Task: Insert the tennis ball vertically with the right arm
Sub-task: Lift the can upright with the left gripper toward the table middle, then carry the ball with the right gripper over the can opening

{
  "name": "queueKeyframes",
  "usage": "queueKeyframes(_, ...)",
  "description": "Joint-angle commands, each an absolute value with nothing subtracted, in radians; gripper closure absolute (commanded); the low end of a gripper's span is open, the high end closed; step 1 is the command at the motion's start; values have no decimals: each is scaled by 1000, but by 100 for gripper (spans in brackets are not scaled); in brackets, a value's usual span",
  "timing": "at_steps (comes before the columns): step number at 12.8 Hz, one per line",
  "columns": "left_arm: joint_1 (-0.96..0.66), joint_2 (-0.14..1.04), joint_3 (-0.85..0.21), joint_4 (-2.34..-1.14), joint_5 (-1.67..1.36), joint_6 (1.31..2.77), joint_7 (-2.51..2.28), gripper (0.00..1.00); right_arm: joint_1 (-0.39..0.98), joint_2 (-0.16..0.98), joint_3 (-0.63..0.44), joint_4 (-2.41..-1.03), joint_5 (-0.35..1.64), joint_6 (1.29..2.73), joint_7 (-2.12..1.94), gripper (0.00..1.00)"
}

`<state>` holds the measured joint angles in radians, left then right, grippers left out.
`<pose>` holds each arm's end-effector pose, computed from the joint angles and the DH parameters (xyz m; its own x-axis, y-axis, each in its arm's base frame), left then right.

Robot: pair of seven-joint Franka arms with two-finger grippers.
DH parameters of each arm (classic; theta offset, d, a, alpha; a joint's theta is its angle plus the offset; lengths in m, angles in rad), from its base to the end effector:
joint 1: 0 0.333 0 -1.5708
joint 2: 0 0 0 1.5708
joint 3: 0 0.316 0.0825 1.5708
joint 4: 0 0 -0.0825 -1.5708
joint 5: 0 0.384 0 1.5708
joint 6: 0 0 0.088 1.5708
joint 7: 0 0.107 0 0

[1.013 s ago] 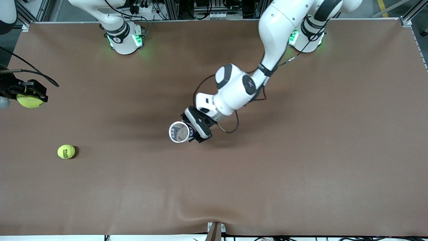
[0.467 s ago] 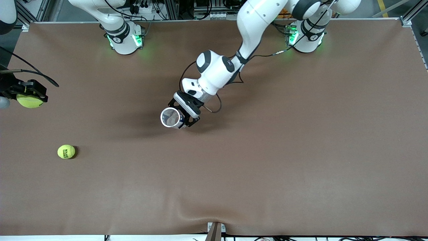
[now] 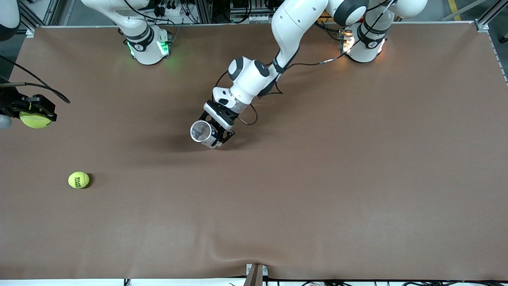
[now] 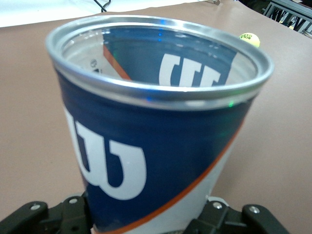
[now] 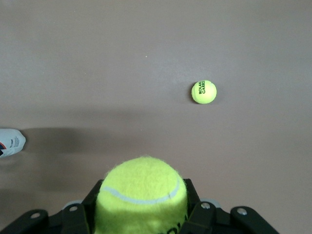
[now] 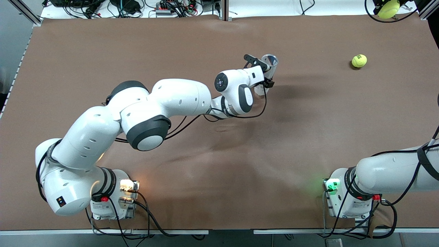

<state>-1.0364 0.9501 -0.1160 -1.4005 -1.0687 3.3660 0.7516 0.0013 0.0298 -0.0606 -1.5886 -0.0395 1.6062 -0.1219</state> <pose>0.4060 -0.6171 0.2101 0.5737 -0.3199 0.7541 -0.6715 -0.7109 0.2093 0.5648 -0.0371 0.6026 0.9978 0.0639 -0.0171 0.0645 -0.9971 0.0395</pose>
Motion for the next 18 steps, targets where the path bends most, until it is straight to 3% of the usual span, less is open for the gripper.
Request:
queueKeyframes(1, -1072, 985, -110, -1361, -1089, 3431, 755, 30, -2, 38, -61, -1565, -31, 1597, -117, 99)
queueKeyframes(13, -1124, 1037, -107, -1338, -1083, 3520, 650, 29, 6, 40, -60, -1565, -29, 1606, -114, 100)
queueKeyframes(18, -1138, 1043, -107, -1338, -1083, 3534, 649, 28, 109, 54, -60, -1569, -25, 1643, 90, 100)
